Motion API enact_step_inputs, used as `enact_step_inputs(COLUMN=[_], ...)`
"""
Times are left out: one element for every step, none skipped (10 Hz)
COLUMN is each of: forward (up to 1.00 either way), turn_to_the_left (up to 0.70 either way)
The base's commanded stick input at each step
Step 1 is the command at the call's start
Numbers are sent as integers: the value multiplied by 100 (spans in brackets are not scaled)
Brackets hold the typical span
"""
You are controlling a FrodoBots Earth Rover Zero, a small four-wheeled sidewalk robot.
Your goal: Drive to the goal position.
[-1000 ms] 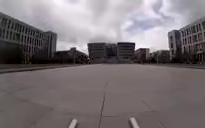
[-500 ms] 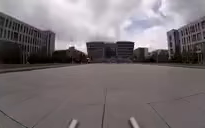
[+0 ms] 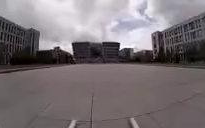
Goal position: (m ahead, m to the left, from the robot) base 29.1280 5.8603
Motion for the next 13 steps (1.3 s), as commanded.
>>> enact_step_inputs(forward=[100, 100, 100, 100, 100, 100, 100, 100, 100, 100, 100, 100, 100], turn_to_the_left=[0, 0, 0, 0, 0, 0, 0, 0, 0, 0, 0, 0, 0])
